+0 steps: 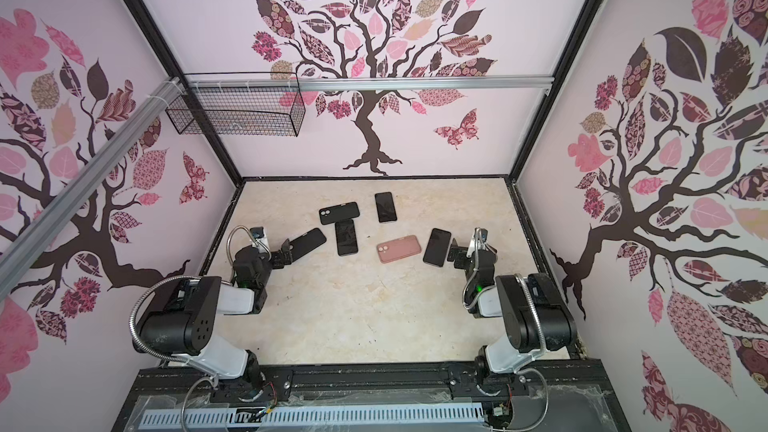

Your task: Put the phone into the phone case

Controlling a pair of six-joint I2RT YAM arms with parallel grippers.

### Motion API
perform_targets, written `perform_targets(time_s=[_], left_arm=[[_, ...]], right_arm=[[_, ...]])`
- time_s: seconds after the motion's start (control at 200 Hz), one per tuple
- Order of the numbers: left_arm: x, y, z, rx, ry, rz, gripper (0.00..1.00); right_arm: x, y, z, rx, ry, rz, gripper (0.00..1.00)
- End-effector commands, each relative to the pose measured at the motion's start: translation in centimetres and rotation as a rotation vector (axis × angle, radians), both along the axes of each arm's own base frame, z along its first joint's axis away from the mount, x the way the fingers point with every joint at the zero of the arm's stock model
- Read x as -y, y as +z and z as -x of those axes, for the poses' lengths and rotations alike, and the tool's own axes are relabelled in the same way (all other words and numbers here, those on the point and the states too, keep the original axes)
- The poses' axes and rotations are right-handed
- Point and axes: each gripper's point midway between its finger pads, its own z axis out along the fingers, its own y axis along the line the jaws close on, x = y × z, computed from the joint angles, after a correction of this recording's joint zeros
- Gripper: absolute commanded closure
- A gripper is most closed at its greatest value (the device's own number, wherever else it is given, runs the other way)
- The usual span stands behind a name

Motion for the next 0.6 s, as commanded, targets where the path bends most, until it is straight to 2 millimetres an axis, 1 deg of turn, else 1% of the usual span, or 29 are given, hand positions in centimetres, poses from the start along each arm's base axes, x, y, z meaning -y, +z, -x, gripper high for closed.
perform_targets(time_s=[0.0,0.595], left_arm=[[-0.12,1.56,-0.96,0.045,-0.001,-0.005,0.02],[-0.12,1.52,-1.13,0.04,-0.004,0.003,0.02]], right_arm=[[0.0,1.63,-0.83,0.051,-0.005,0.011,0.0],[0.05,1.55,-0.9,0.049,-0.007,0.01,0.0]])
